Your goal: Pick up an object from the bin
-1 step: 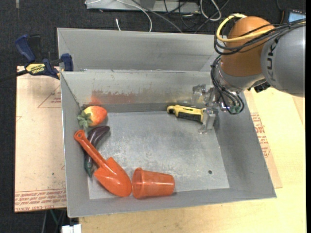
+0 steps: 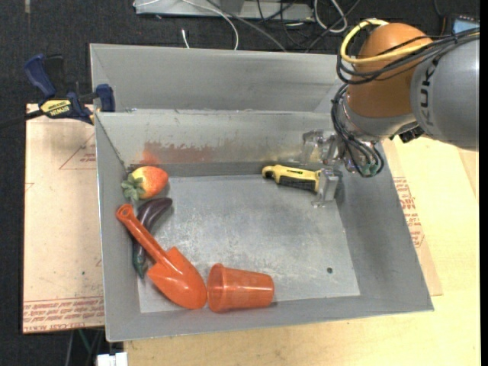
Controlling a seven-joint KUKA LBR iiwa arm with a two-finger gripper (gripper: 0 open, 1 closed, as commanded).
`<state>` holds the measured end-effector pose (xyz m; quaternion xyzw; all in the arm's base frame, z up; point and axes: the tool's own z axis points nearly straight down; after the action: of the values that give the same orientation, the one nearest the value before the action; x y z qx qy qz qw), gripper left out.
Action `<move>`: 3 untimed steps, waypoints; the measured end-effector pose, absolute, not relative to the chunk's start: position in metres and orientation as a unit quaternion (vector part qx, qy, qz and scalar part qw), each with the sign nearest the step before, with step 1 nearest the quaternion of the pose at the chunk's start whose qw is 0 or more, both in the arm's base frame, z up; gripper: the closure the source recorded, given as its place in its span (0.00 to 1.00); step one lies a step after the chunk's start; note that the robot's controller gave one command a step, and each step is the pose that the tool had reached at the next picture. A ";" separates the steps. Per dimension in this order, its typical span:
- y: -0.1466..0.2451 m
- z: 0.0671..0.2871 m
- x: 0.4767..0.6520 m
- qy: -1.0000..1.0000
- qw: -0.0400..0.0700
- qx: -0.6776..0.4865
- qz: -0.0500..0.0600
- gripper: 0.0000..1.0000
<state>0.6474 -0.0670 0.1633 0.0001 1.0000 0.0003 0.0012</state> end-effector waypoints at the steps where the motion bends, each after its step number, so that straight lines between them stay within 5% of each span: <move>1: -0.119 0.069 0.652 1.000 0.002 0.009 0.001 0.00; 2: -0.129 0.070 0.649 0.999 0.008 0.052 0.002 0.00; 3: -0.151 0.100 0.650 0.997 0.004 0.081 0.001 0.00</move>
Offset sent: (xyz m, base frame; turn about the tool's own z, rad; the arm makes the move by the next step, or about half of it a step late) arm -0.0002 -0.0653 -0.0933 0.1195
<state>0.6496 -0.1515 0.1004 0.0807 0.9967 0.0014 0.0040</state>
